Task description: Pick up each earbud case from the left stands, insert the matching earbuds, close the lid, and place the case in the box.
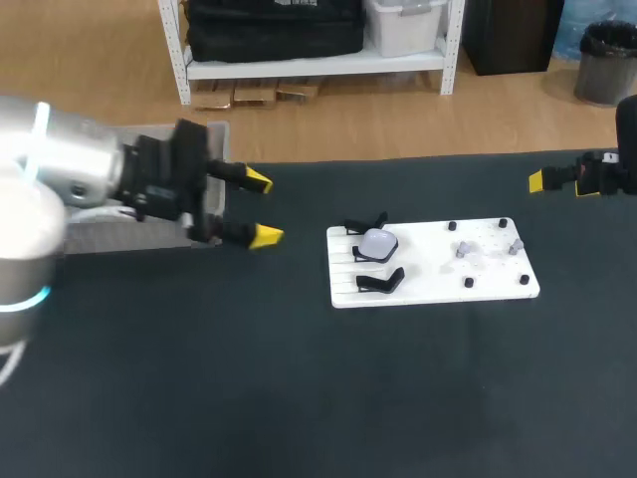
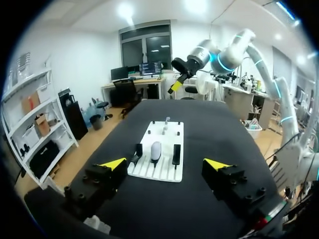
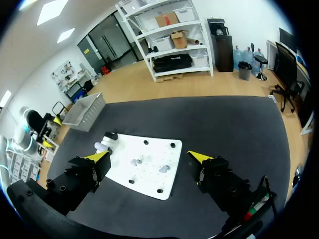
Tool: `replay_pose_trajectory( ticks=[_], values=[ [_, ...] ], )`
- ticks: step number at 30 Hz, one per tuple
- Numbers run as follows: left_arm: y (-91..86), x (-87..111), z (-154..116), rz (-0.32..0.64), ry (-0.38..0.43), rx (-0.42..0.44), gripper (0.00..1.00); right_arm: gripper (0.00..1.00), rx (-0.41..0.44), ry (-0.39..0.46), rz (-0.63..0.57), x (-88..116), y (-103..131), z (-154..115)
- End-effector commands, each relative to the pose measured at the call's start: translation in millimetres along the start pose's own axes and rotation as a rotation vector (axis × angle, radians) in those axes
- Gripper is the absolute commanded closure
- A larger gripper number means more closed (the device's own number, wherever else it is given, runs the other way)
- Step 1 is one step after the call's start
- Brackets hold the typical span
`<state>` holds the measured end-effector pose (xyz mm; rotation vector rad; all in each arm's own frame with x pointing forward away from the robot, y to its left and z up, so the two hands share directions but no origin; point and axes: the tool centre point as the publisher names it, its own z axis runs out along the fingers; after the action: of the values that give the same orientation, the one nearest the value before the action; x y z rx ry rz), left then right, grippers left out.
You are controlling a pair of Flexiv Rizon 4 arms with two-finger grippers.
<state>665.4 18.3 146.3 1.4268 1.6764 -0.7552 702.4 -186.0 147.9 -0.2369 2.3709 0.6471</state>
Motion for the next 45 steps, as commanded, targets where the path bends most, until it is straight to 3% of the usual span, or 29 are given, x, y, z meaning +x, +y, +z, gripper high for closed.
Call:
replay_pose_trajectory(
  ticks=[1,9,11,29,45],
  values=[
    [0.3,3.4,55,0.009,0.001,-0.036,0.0,0.0,0.004,0.001,0.001,0,1,-1],
    [7.5,20.8,91,0.027,-0.018,-0.036,0.0,0.0,0.004,0.001,0.001,0,1,-1],
    [9.0,22.7,98,0.026,-0.02,0.008,0.0,0.0,0.004,0.001,0.001,0,1,-1],
    [9.0,22.7,98,0.026,-0.02,0.008,0.0,0.0,0.004,0.001,0.001,0,1,-1],
    [27.8,40.7,143,0.058,-0.003,0.034,0.0,0.0,0.004,0.001,0.001,0,1,-1]
  ],
)
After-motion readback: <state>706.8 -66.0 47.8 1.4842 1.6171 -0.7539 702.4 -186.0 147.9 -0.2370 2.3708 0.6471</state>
